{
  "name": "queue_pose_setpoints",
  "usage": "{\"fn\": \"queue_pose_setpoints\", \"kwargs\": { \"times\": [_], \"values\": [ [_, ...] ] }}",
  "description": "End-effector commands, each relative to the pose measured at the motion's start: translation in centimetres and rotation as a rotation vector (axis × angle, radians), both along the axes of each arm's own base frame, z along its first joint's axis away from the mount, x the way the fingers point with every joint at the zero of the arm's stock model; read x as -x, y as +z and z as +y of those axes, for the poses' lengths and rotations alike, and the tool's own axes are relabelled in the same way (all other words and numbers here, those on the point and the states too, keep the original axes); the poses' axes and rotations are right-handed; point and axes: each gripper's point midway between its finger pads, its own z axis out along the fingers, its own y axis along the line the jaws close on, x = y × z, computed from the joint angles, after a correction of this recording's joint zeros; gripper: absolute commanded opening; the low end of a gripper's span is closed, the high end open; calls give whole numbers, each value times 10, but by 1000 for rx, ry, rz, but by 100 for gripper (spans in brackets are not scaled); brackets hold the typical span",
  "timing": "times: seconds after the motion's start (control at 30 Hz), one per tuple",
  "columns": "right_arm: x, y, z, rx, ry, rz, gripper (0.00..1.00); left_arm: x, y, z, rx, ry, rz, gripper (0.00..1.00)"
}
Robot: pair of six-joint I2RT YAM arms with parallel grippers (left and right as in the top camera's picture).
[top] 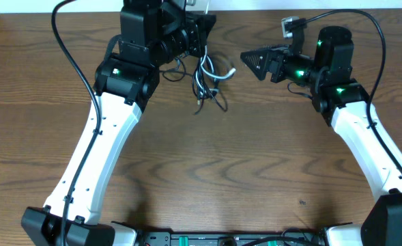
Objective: Untangle cables
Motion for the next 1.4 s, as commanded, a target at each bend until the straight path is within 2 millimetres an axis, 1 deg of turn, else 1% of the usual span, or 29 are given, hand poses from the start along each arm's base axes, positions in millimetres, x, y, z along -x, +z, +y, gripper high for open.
{"fn": "queue_pose_setpoints", "kwargs": {
  "times": [0.0, 0.1, 0.2, 0.3, 0.43, 0.5, 0.63, 0.7, 0.8, 0.87, 1.03, 1.17, 1.27, 1.37],
  "values": [
    [-1, 0, 7, -31, -9, 42, 84, 21, 34, -17, 78, -156, -79, 7],
    [-1, 4, 11, -41, -1, 29, 83, 31, 47, -26, 110, -244, -126, 7],
    [-1, 8, 17, -42, 4, 5, 84, 42, 55, -33, 132, -320, -149, 7],
    [-3, 7, 21, -30, -20, 2, 84, 54, 61, -39, 151, -398, -173, 8],
    [-4, 3, 27, -42, -39, 29, 84, 68, 76, -44, 156, -499, -275, 8],
    [-7, 0, 27, -50, -65, 57, 84, 72, 80, -45, 149, -527, -319, 7],
    [-9, -4, 30, -53, -98, 83, 84, 73, 81, -46, 148, -536, -330, 8],
    [-11, -5, 31, -43, -119, 79, 84, 77, 82, -47, 151, -559, -338, 8],
    [-10, -6, 35, -38, -119, 79, 83, 77, 82, -47, 151, -557, -338, 7],
    [-7, -10, 40, -33, -106, 92, 83, 76, 82, -46, 150, -551, -338, 7],
    [3, -30, 61, -9, -63, 143, 83, 75, 82, -46, 149, -549, -338, 8],
    [10, -52, 69, 24, -45, 213, 80, 70, 82, -45, 145, -519, -339, 7],
    [12, -74, 66, 63, -64, 283, 76, 63, 83, -43, 138, -476, -344, 8],
    [12, -99, 54, 118, -144, 371, 75, 58, 89, -41, 139, -446, -376, 7]
  ]
}}
